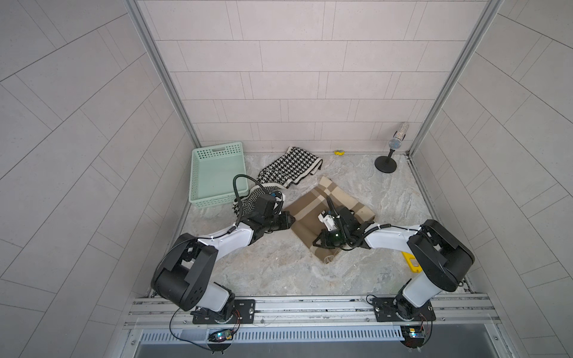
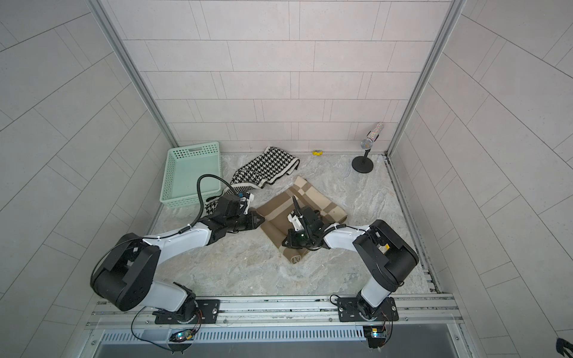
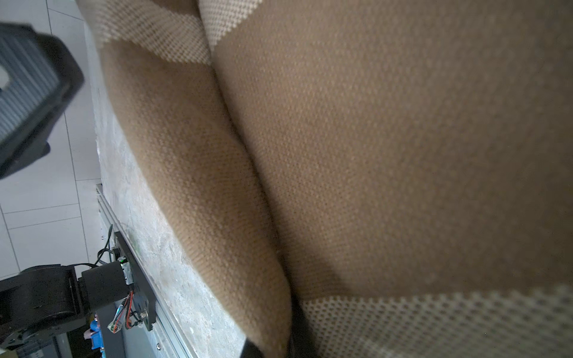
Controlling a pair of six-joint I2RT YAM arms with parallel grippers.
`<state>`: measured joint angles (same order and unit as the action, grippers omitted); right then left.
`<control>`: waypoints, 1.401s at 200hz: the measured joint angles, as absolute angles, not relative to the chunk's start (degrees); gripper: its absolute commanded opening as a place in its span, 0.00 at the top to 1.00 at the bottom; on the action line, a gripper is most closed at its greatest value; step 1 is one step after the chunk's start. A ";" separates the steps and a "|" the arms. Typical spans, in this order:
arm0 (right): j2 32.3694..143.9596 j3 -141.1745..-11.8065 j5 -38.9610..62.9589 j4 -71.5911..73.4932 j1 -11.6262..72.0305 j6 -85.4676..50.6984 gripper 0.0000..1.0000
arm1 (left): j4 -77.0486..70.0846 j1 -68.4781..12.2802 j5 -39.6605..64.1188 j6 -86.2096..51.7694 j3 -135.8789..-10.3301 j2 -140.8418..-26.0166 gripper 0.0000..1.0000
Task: Roll up the scarf and place it into the basket
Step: Roll the scarf at the center of the board.
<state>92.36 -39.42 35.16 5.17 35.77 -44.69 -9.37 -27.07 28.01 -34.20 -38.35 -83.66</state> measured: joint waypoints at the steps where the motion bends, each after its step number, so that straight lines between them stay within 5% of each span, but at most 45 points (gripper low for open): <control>1: 92.36 -39.35 35.20 5.30 35.73 -44.75 1.00 | -9.39 -27.14 28.01 -34.22 -38.35 -83.59 0.89; 89: 93.58 -37.85 38.39 10.17 33.95 -47.51 0.96 | -8.03 -28.42 24.05 -32.10 -40.40 -88.49 0.89; 157: 91.07 -37.04 36.86 7.25 33.71 -45.67 0.67 | -7.60 -28.51 22.63 -31.51 -49.17 -99.79 0.89; 280: 77.65 -32.16 22.41 -11.53 37.78 -38.04 0.65 | -4.40 -28.53 21.74 -33.61 -52.45 -103.00 0.90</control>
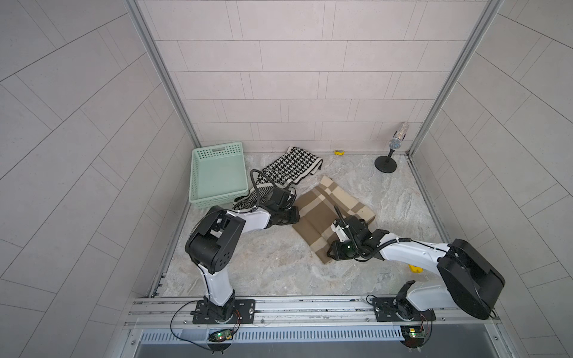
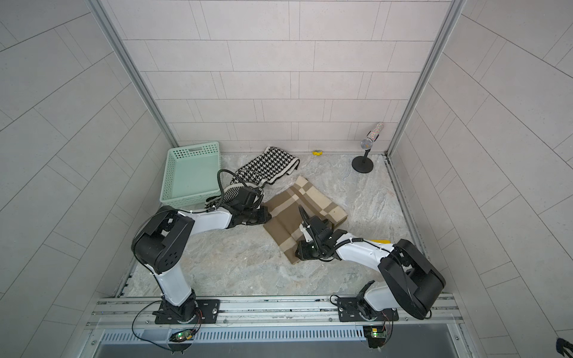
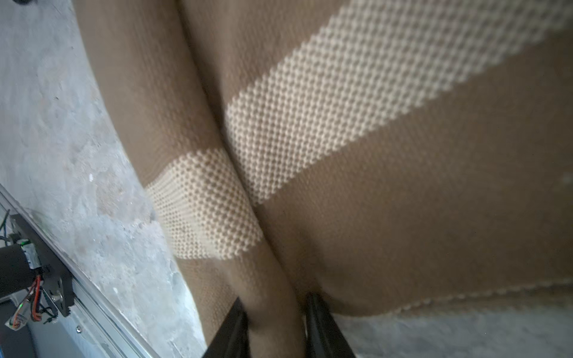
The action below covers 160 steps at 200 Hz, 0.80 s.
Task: Roll up the scarf and place it into the basket
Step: Roll the scarf at the center of the board.
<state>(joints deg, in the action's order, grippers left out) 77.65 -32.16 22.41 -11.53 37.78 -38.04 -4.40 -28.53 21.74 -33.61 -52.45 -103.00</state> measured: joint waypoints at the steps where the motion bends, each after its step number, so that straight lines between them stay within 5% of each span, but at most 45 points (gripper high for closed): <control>1: 77.56 -32.12 22.33 -11.60 37.80 -38.02 0.65 | -4.40 -28.53 21.74 -33.61 -52.45 -103.00 0.90; 56: 68.90 -32.25 11.94 -23.90 39.81 -35.24 0.63 | -4.29 -28.53 21.96 -34.30 -52.56 -103.07 0.90; 97: 64.75 -43.72 -4.58 -33.95 54.48 -30.96 0.48 | -2.22 -28.53 22.68 -35.33 -53.15 -101.95 0.86; 160: 86.13 -60.12 -28.36 -40.93 73.45 -24.88 0.36 | -0.51 -28.53 22.79 -36.16 -53.23 -100.86 0.86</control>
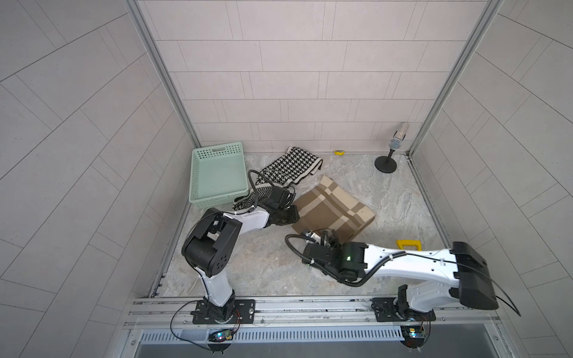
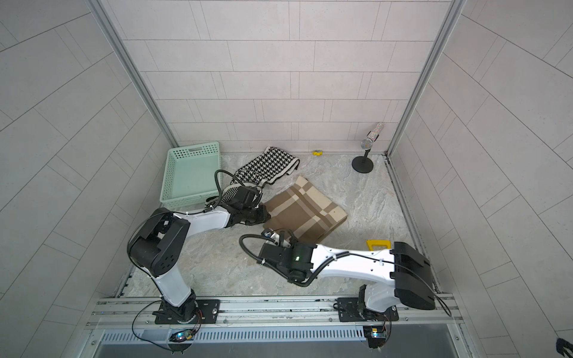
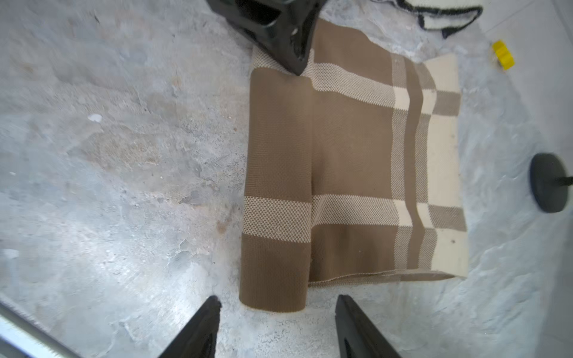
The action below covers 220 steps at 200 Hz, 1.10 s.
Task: Roll up the scarf and place it into the basket
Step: Roll the scarf at the center of the board.
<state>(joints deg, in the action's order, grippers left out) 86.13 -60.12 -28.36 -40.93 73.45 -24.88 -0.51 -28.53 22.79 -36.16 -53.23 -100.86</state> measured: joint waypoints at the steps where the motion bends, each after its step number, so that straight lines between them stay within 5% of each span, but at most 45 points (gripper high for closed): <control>1: 86.41 -60.25 -28.53 -40.99 73.56 -24.82 0.36 | -0.49 -28.53 22.79 -36.16 -53.23 -100.88 0.86; 61: 103.88 -65.47 -36.82 -41.80 76.05 -18.65 0.21 | -0.73 -28.53 23.11 -36.23 -53.23 -101.82 0.86; 120: 111.66 -67.94 -40.69 -40.75 71.99 -15.55 0.27 | -1.04 -28.53 23.88 -36.23 -53.39 -102.35 0.86; 151: 113.34 -68.29 -42.68 -38.65 68.93 -14.44 0.42 | -1.04 -28.53 24.45 -36.25 -54.13 -103.00 0.86; 181: 113.69 -67.11 -41.91 -35.70 66.37 -12.95 0.70 | -0.62 -28.51 24.64 -36.40 -54.94 -103.22 0.81; 206: 113.10 -65.63 -39.13 -33.08 63.96 -12.58 0.98 | 0.91 -28.01 24.21 -36.67 -55.75 -102.26 0.54; 220: 111.90 -65.01 -37.56 -32.21 63.24 -12.40 1.00 | 2.50 -27.42 23.73 -36.40 -55.81 -100.22 0.38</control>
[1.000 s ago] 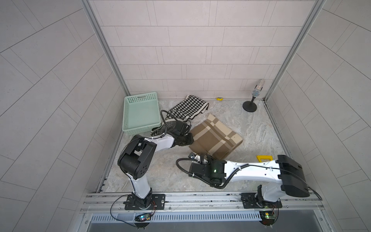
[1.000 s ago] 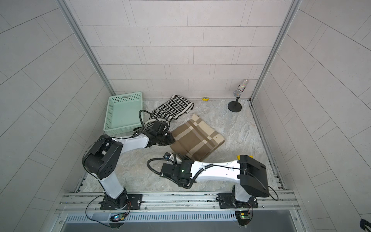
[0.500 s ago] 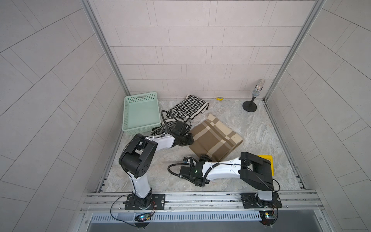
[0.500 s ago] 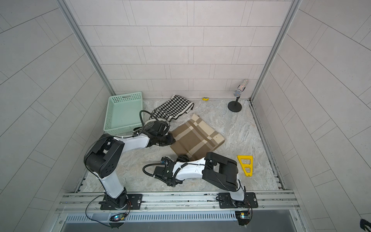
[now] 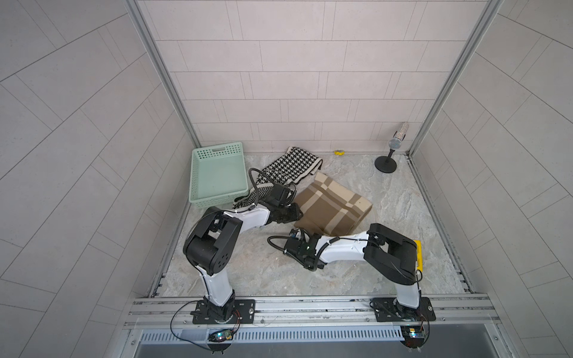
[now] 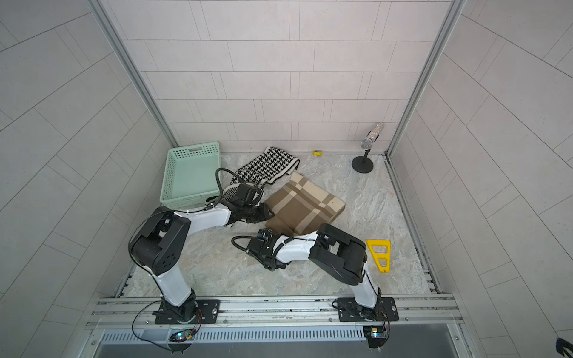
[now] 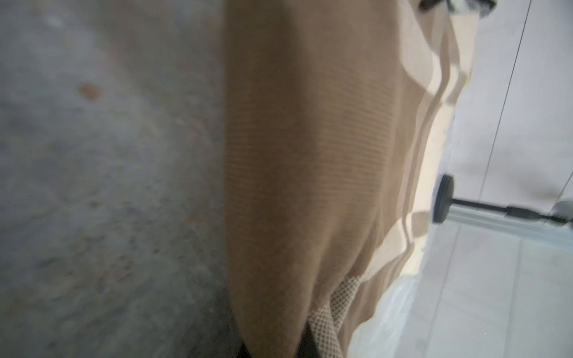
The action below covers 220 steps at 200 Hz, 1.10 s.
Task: Roll up the scarf and place it into the basket
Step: Roll the scarf at the center of the board.
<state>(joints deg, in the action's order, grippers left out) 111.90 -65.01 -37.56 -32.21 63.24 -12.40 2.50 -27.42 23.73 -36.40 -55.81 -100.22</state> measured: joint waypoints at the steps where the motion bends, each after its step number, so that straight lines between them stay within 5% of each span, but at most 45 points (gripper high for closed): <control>1: 111.81 -64.99 -37.43 -32.14 63.20 -12.43 1.00 | 2.59 -27.38 23.77 -36.16 -55.81 -100.07 0.37; 35: 108.36 -63.53 -31.53 -31.18 62.46 -12.99 1.00 | 7.51 -24.45 19.73 -36.01 -55.81 -90.65 0.00; 100: 98.37 -62.96 -4.82 -31.07 60.45 -19.22 1.00 | 14.52 -23.27 11.51 -35.97 -51.22 -74.63 0.00; 126: 97.49 -61.87 5.93 -29.74 56.62 -22.87 1.00 | 16.64 -23.29 12.16 -34.89 -48.71 -72.34 0.16; 220: 96.47 -51.81 39.72 -16.80 35.00 -31.92 1.00 | 15.55 -26.41 18.85 -32.32 -46.13 -72.40 0.48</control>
<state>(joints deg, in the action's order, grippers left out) 96.47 -51.81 39.72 -16.80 35.00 -31.92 15.55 -26.41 18.85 -32.32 -46.13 -72.40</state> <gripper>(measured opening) 0.085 0.557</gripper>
